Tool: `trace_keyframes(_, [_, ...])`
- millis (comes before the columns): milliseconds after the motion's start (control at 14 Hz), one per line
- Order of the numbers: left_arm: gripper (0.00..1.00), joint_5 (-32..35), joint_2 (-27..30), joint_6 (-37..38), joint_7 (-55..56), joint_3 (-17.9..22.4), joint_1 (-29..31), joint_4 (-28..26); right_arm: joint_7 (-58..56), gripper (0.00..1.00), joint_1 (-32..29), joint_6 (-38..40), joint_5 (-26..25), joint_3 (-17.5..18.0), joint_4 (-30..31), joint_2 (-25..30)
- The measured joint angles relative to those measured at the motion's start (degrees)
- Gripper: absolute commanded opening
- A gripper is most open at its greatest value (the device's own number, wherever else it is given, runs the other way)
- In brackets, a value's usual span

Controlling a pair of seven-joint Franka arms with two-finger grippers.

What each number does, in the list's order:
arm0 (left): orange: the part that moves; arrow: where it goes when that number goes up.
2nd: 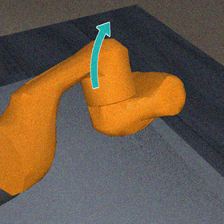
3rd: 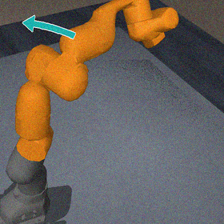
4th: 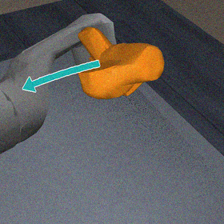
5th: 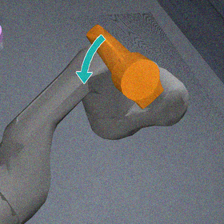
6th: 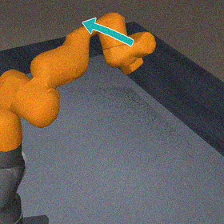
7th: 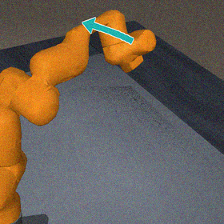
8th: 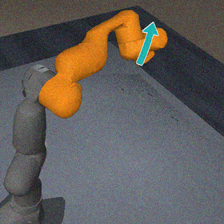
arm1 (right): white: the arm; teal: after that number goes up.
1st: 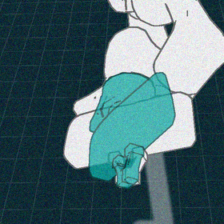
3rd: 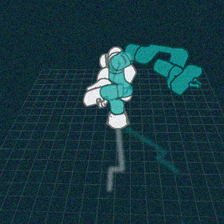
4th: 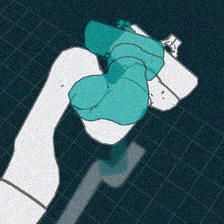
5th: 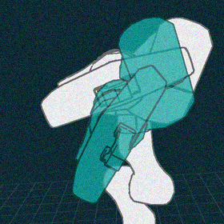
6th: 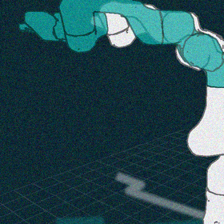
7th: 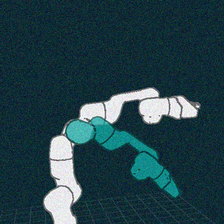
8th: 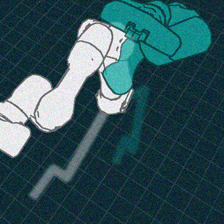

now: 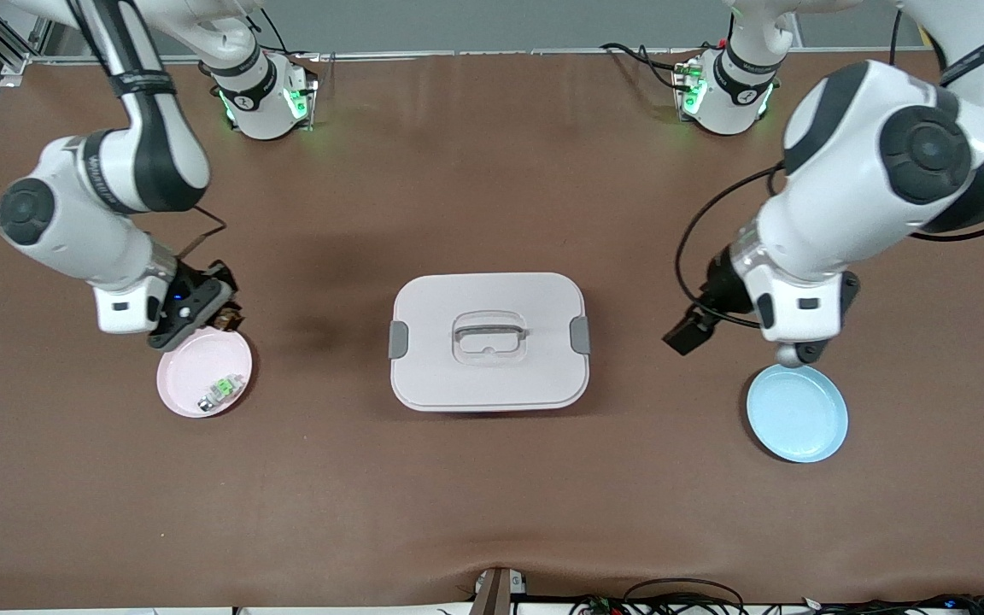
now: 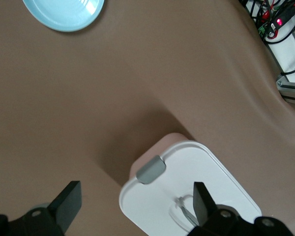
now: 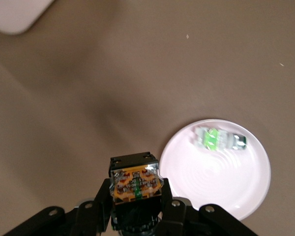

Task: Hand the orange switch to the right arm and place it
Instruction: 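Carry the switch to the pink plate while the left gripper withdraws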

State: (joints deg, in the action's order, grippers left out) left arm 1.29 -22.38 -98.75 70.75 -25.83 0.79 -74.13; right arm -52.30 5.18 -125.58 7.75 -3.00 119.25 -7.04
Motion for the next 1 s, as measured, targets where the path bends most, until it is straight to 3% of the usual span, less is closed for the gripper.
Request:
trace_keyframes(214, [1.00, 0.0, 0.2, 1.1, -7.7, 0.1, 4.6, 0.0, -10.5, 0.00, -4.7, -2.9, -1.2, 0.0, 1.9, 0.6])
trace_keyframes(500, [1.00, 1.6, 0.2, 1.2, -20.9, 0.1, 10.7, -0.1, -18.2, 0.00, -7.4, -13.6, -2.4, 0.0, 7.8, 0.8])
trace_keyframes(1000, [1.00, 7.9, 1.5, 3.9, -33.7, 0.1, 13.6, 0.0, -22.2, 0.00, -7.5, -22.4, -7.1, 0.4, 9.8, -1.7])
